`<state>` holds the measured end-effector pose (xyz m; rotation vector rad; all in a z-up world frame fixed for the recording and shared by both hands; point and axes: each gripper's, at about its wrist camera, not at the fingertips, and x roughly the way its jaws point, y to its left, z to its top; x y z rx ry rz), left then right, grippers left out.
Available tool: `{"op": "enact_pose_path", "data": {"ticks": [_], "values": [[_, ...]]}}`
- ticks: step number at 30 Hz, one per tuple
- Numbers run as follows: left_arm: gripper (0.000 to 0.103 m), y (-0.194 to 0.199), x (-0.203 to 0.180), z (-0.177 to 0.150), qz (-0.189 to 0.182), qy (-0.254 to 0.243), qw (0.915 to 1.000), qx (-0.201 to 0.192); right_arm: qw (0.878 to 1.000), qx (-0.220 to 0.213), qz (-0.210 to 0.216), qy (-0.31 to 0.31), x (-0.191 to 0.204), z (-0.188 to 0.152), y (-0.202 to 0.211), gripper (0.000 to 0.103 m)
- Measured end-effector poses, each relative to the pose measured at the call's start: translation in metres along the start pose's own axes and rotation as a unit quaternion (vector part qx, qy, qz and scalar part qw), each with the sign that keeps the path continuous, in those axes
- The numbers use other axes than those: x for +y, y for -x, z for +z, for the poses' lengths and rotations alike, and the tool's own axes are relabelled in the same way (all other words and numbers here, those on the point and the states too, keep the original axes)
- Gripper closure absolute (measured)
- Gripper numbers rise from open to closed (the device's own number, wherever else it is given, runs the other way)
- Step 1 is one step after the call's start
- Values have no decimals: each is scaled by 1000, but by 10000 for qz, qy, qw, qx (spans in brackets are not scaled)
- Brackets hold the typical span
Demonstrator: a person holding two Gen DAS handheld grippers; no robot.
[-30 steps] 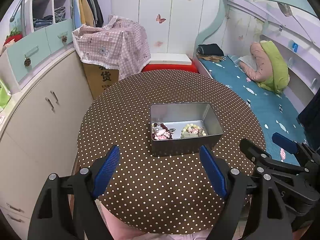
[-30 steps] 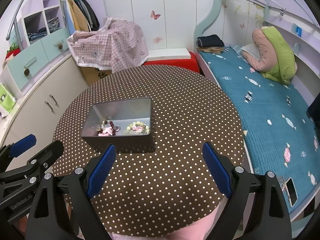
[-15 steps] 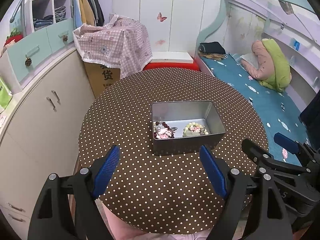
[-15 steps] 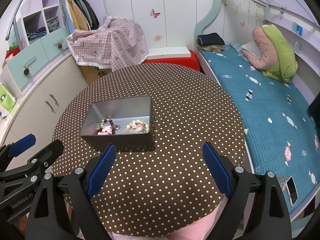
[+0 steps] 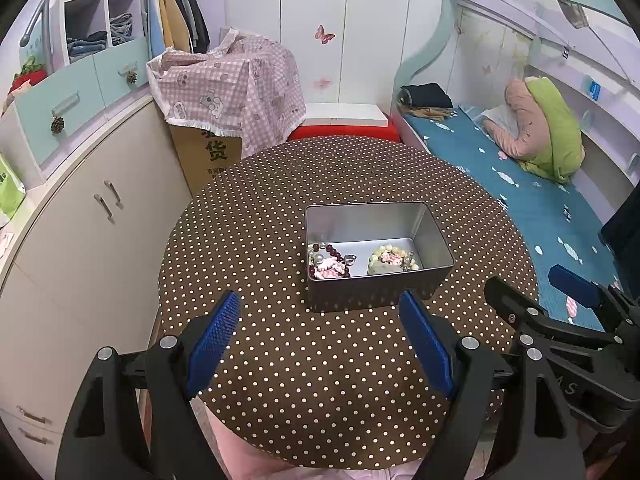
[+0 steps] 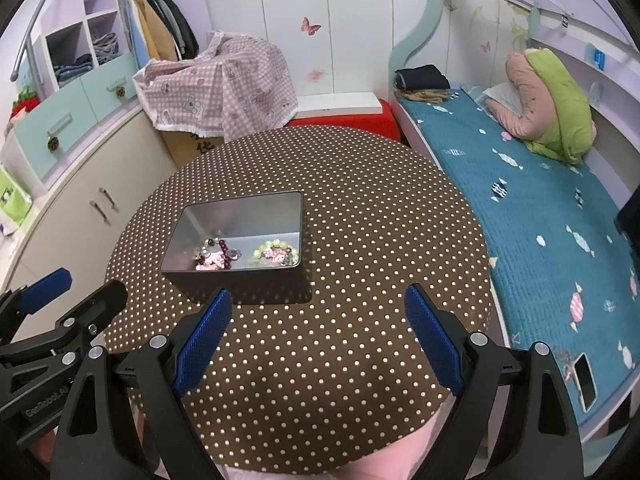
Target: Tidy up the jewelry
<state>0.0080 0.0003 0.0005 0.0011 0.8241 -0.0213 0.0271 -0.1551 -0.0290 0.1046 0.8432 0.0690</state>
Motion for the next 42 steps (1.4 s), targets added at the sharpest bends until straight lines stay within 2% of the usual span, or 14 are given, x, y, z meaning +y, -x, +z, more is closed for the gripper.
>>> {"op": "enact_pose_path", "data": {"ticks": [42], "values": [[24, -4, -1, -2, -14, -17, 10000, 64, 10000, 56, -6, 1, -3, 0, -3, 18]]}}
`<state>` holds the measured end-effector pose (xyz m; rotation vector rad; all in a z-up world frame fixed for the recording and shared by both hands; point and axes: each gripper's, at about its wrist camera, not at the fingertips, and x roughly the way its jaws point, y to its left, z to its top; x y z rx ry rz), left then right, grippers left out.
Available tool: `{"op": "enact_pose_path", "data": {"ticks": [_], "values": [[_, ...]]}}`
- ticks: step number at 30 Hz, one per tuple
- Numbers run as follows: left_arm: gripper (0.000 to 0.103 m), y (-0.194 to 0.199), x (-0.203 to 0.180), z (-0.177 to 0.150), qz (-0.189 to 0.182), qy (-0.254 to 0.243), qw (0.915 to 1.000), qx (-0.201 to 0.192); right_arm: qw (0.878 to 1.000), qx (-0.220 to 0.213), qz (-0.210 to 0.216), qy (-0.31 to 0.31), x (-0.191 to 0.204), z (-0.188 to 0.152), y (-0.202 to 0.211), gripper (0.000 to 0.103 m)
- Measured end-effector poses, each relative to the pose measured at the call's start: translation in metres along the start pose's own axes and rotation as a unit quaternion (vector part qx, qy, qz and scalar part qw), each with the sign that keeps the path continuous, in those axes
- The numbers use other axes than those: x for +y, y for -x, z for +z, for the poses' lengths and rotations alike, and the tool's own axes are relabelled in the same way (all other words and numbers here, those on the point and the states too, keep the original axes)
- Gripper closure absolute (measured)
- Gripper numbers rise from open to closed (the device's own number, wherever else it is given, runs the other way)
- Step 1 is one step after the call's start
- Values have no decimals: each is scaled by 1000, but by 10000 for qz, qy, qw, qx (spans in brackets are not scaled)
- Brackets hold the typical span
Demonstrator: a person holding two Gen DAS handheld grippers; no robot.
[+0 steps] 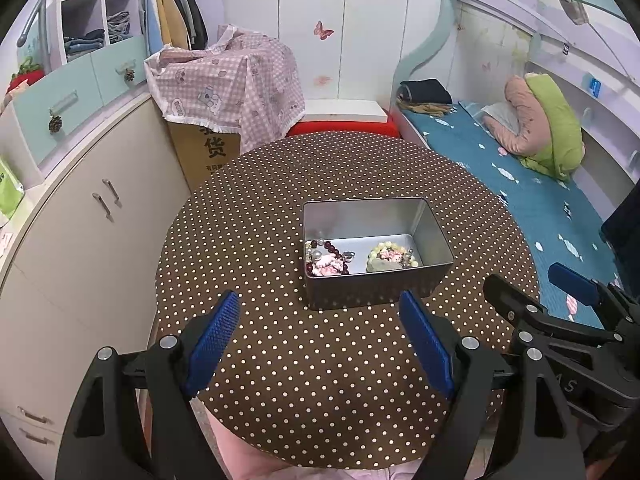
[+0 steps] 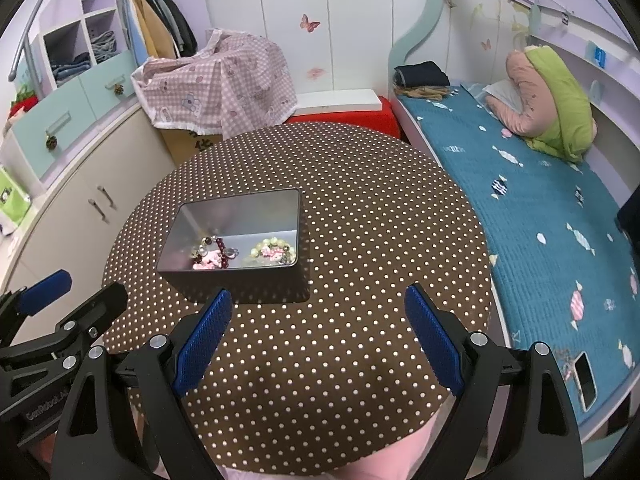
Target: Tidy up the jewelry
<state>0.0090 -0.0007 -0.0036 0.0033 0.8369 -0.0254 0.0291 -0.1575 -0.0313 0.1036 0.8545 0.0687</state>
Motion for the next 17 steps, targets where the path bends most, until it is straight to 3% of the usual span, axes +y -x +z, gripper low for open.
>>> {"op": "enact_pose_path", "data": {"ticks": [17], "values": [[24, 0, -1, -2, -27, -19, 10000, -3, 10000, 31, 11, -22, 0, 0, -3, 18]]}}
